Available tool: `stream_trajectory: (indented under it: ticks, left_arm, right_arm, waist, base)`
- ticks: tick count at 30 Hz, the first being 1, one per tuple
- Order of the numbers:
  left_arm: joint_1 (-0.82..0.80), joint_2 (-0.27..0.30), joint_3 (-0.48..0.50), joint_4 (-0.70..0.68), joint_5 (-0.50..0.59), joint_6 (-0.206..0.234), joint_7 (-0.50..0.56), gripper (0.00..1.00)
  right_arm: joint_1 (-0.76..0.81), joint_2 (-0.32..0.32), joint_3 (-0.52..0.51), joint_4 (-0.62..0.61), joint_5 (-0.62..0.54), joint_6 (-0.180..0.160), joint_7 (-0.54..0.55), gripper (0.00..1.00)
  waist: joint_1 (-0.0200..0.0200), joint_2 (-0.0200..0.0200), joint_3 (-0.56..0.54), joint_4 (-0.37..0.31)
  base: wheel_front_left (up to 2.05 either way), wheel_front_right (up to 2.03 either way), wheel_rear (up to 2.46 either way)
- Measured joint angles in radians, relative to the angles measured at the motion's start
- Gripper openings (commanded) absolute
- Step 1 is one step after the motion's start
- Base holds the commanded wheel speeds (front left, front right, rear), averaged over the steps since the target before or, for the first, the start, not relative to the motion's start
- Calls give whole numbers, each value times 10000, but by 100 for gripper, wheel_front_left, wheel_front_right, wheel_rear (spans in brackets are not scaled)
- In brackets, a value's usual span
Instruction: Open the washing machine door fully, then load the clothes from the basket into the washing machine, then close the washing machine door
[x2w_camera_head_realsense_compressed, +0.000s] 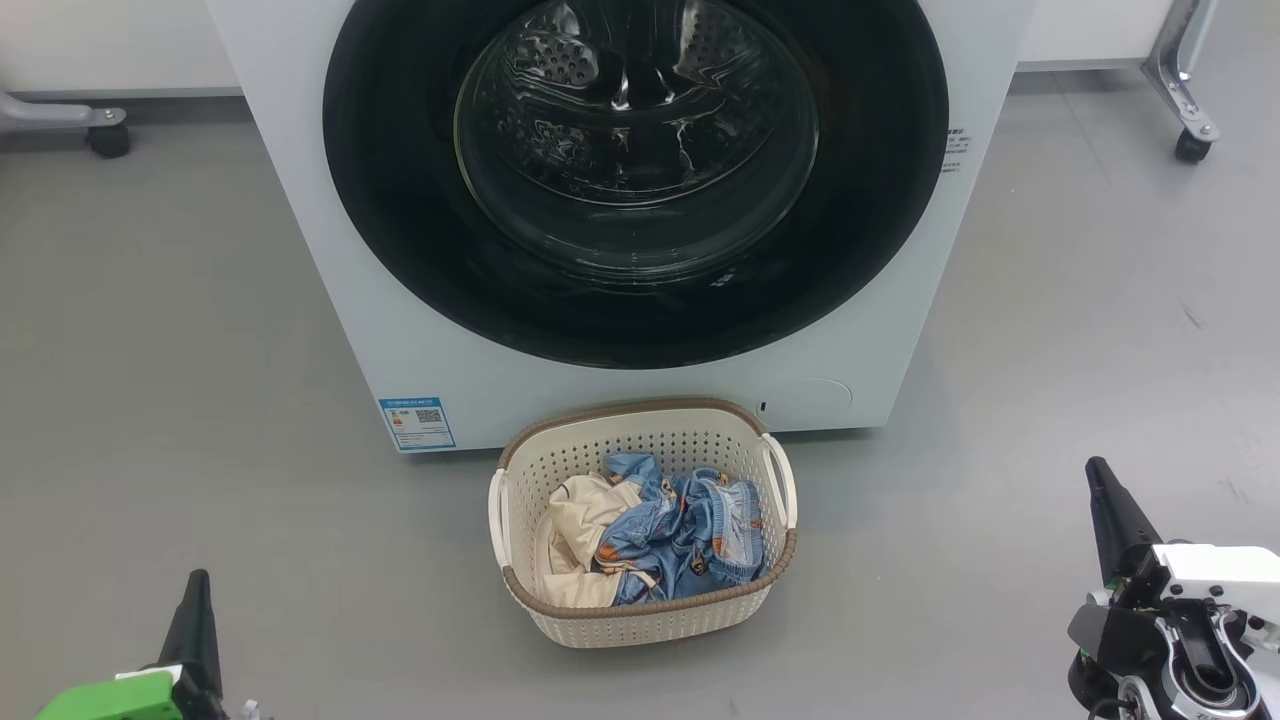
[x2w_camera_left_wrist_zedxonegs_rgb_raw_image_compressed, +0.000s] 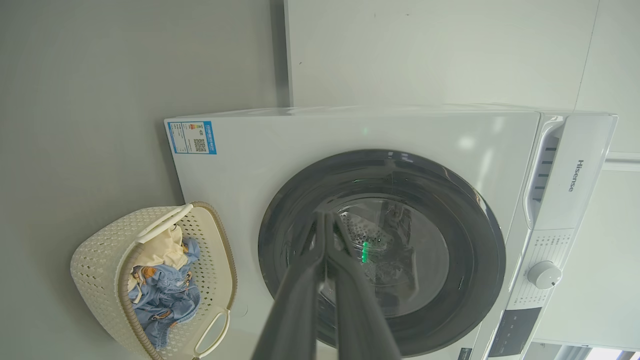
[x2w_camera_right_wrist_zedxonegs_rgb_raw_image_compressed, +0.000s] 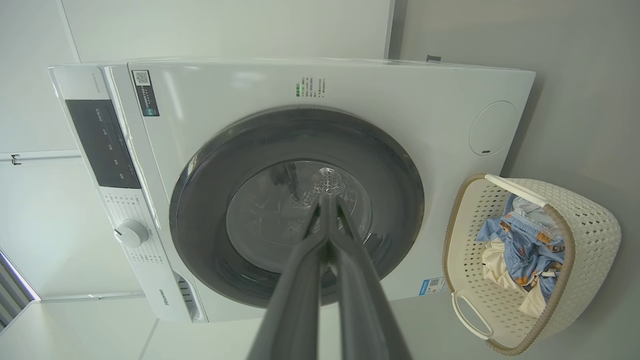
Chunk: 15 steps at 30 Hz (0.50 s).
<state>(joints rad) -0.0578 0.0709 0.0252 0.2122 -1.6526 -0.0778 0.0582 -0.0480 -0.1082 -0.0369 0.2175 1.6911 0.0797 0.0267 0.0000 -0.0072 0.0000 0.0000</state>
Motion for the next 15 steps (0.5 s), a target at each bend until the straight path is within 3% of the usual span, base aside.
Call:
stream_trajectory:
  ticks: [3, 4, 15]
  left_arm:
    - [0, 0, 0, 2, 0, 0, 0, 0]
    - [14, -21, -2, 48, 2, 4, 0, 100]
    - [414, -341, 6, 474, 2, 15, -67, 100]
  right_arm:
    - [-1, 0, 0, 2, 0, 0, 0, 0]
    - [29, 19, 4, 50, 0, -6, -2, 100]
    - [477, 364, 67, 470, 0, -12, -8, 100]
  waist:
    - [0, 0, 0, 0]
    - [0, 0, 0, 0]
    - [0, 0, 0, 3]
  base:
    - [0, 0, 0]
    - [0, 0, 0]
    - [0, 0, 0]
